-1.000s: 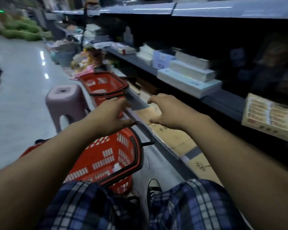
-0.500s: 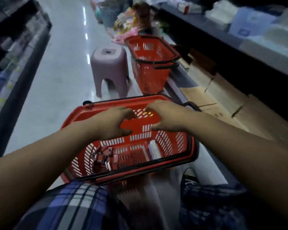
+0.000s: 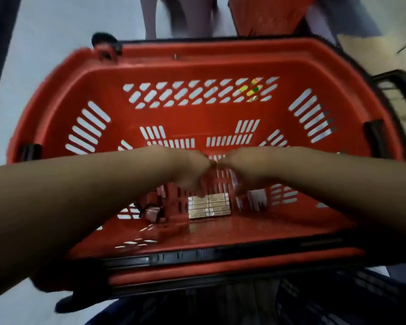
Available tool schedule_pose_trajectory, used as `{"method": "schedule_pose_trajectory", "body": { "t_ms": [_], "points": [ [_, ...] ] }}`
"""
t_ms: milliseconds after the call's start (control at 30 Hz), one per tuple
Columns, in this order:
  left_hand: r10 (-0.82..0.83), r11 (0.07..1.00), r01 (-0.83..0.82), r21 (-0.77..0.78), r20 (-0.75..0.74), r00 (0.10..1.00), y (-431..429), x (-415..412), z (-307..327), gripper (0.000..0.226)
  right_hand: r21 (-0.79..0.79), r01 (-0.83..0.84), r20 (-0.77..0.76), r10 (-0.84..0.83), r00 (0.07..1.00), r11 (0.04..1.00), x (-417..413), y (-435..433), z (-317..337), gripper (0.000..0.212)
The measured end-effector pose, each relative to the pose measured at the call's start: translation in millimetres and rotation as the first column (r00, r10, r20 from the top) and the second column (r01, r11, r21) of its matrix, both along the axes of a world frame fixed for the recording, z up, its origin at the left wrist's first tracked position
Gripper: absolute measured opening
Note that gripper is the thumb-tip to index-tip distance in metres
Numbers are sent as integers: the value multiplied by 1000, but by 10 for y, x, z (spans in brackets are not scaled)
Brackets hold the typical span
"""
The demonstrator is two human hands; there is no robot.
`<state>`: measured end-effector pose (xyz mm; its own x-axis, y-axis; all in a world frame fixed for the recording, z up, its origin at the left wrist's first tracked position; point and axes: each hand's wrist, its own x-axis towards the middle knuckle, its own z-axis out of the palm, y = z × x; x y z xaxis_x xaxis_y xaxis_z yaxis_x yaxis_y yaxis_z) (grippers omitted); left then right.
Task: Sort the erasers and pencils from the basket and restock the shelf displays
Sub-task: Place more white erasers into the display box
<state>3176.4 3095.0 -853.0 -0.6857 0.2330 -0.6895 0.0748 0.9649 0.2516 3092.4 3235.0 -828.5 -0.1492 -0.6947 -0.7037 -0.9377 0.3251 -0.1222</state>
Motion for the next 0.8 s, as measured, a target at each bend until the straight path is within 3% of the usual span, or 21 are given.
{"method": "schedule_pose_trajectory", "body": {
  "t_ms": [233,367,500,600,800],
  "points": [
    [19,999,-16,-33,91,996,161,133,-563,99,140,-82,89,70,994,987,176,-89,-529,77],
    [40,998,-42,37,42,998,164,256,-776,91,151,-49,129,29,991,987,233,1,-739,67],
    [64,996,-67,61,39,997,134,347,-968,104,94,53,169,-69,983,994,254,135,-753,90],
    [58,996,-60,59,32,998,115,354,-1030,110,91,49,121,-60,991,995,289,142,-818,94],
    [69,996,-70,54,12,998,118,396,-1023,99,109,22,85,-32,996,994,310,114,-978,95]
  ]
}}
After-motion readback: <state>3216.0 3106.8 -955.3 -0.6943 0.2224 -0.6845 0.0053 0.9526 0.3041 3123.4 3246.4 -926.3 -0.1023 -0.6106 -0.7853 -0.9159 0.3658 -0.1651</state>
